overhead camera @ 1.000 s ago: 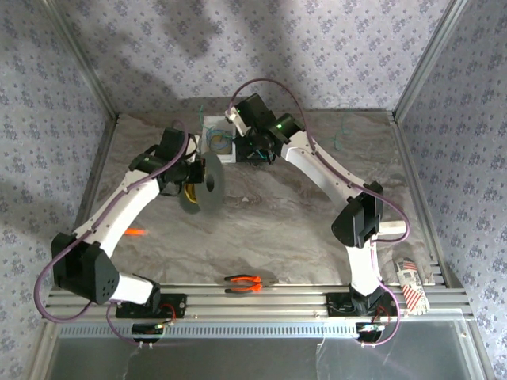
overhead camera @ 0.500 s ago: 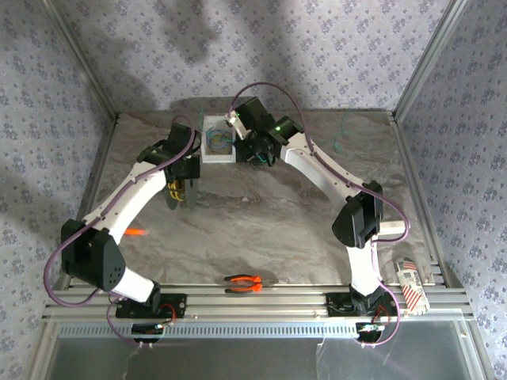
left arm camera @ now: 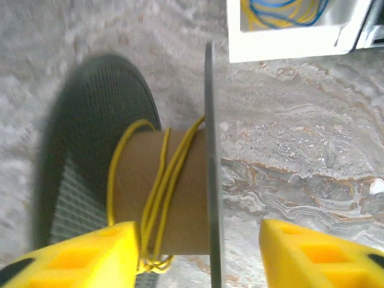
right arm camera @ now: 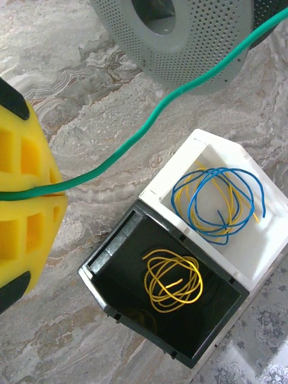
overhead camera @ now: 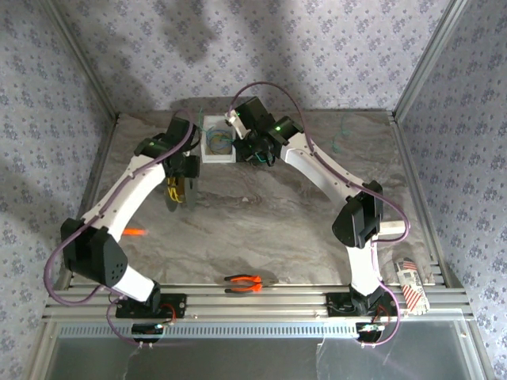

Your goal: Wrap the cables

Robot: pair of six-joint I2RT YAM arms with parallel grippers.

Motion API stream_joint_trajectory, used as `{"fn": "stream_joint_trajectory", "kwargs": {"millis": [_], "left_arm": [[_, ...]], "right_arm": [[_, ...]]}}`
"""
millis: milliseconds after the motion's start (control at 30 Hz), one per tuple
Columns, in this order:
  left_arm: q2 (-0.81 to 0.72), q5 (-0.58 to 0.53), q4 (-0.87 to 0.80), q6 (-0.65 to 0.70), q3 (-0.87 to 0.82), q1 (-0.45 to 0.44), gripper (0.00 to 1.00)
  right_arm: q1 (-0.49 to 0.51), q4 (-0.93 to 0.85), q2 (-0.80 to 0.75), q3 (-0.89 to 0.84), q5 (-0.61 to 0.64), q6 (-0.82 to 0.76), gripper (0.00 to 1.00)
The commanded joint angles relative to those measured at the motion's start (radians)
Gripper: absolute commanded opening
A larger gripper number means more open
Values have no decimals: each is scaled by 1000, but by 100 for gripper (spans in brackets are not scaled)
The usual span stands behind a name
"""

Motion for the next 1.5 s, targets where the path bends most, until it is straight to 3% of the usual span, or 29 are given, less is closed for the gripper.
{"fn": "stream_joint_trajectory", "kwargs": {"millis": [0,100,133,167,267,400,500,600,733,833,1100,1467], "left_arm": [[-112,-59,-122,29,103,-1,69],[-162,-97,-205,37,130,37,80],[-178,-77,-220,37,109,70,93],[-199,-40,-221,35,72,113,100],[-250,100,-186,22,-63,239,100],[-281,209,-131,7,-182,295,100],[-275,275,-84,-10,-224,299,92],[-253,314,-50,-24,-248,299,77],[-232,335,-25,-34,-261,300,42],[-224,341,-20,-37,-253,300,27],[-199,349,-22,-44,-213,298,9],[-142,347,-9,-33,-153,281,8]], "right_arm": [[-4,6,-36,-18,-16,22,0],[-2,10,-38,-24,-29,27,0],[1,8,-39,-27,-37,27,0],[5,8,-41,-29,-44,26,0],[23,-7,-48,-34,-88,19,0],[53,-49,-61,-41,-187,24,0],[75,-91,-64,-44,-259,46,0],[98,-109,-72,-69,-321,78,0],[118,-120,-85,-116,-372,140,0],[132,-108,-104,-163,-399,170,0],[175,-61,-161,-270,-454,242,0],[219,21,-165,-382,-519,323,0]]}}
